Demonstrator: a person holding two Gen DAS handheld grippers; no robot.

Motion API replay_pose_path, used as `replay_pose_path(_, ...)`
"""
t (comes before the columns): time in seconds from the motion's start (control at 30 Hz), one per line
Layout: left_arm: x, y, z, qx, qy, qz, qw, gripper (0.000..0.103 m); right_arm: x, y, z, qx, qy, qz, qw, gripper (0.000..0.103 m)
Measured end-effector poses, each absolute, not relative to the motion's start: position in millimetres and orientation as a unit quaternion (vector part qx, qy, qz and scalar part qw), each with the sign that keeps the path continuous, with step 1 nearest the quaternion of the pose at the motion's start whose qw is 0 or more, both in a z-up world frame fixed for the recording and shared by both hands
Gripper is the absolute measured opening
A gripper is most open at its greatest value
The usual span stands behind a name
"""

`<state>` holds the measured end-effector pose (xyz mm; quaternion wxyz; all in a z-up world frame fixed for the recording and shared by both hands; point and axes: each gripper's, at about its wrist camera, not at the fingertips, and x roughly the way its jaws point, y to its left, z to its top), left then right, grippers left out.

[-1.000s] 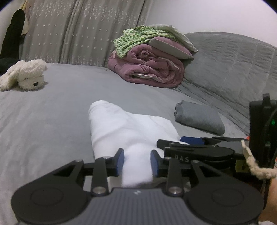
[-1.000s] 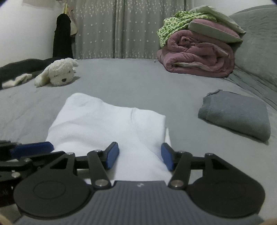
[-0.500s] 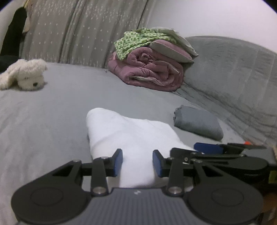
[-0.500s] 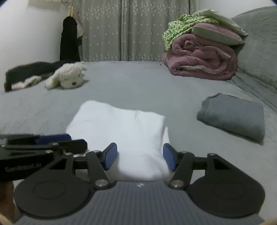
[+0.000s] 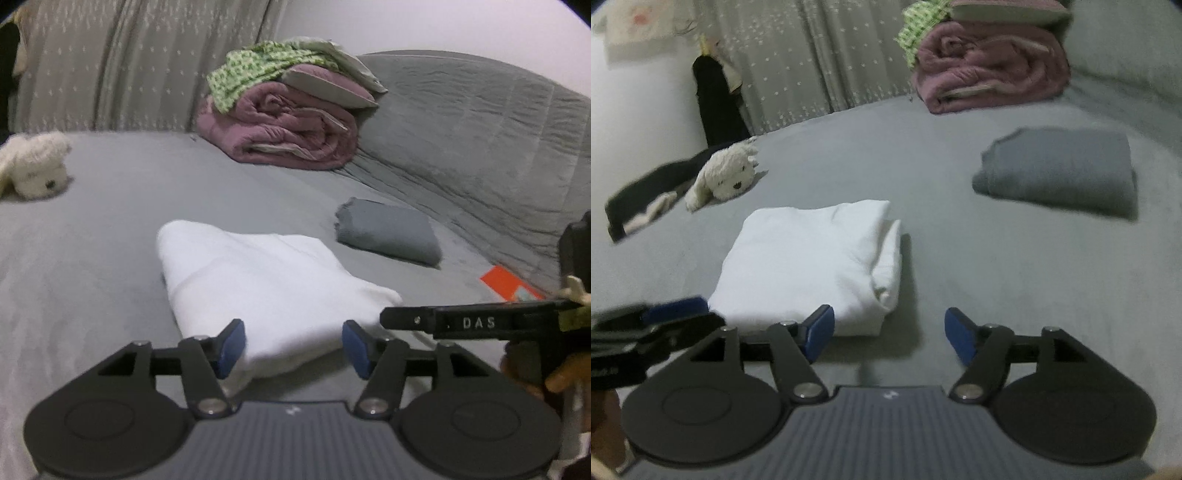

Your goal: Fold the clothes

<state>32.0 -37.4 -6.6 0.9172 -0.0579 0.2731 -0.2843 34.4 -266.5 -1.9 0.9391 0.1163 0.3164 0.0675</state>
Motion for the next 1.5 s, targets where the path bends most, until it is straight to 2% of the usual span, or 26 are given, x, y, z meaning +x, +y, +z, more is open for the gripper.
replay_pose_path(0.1, 37, -29, -4, -0.089, 0.283, -0.288, 0.911, 0.065, 36, -282, -2, 0.173, 0.324, 0.072, 0.927, 0.072)
replay_pose_path(0.17, 41, -24, -2, -0.109, 0.285, -0.287, 0.908, 0.068, 37, -291, -3, 0.216, 0.327, 0.073, 0.917, 0.078)
replay_pose_path(0.3, 51, -16, 0, -0.139, 0.291, -0.275, 0.906, 0.073, 41, -301, -3, 0.267, 0.330, 0.073, 0.903, 0.079)
replay_pose_path(0.43, 63, -10, 0, -0.155, 0.306, -0.247, 0.906, 0.083, 50, -301, -2, 0.288, 0.334, 0.077, 0.894, 0.079)
replay_pose_path(0.77, 82, -10, -16, -0.153, 0.377, -0.199, 0.891, 0.088, 74, -282, 2, 0.290, 0.344, 0.072, 0.890, 0.080)
replay_pose_path(0.97, 90, -6, -25, -0.170, 0.406, -0.192, 0.877, 0.088, 92, -274, -4, 0.286, 0.358, 0.060, 0.887, 0.080)
replay_pose_path(1.3, 102, 10, -48, -0.286, 0.389, -0.213, 0.849, 0.087, 100, -278, -22, 0.306, 0.352, 0.054, 0.883, 0.081)
replay_pose_path(1.33, 102, 11, -50, -0.299, 0.385, -0.215, 0.846, 0.087, 99, -278, -25, 0.312, 0.346, 0.055, 0.883, 0.080)
replay_pose_path(1.37, 102, 11, -51, -0.310, 0.381, -0.217, 0.844, 0.086, 99, -278, -25, 0.319, 0.342, 0.055, 0.882, 0.073)
replay_pose_path(1.4, 101, 11, -53, -0.321, 0.377, -0.220, 0.841, 0.083, 99, -278, -26, 0.328, 0.340, 0.057, 0.879, 0.068)
replay_pose_path(1.43, 100, 10, -55, -0.328, 0.377, -0.222, 0.837, 0.073, 98, -278, -27, 0.338, 0.338, 0.059, 0.876, 0.065)
replay_pose_path(1.5, 99, 9, -59, -0.340, 0.377, -0.225, 0.832, 0.066, 96, -278, -27, 0.349, 0.336, 0.061, 0.872, 0.060)
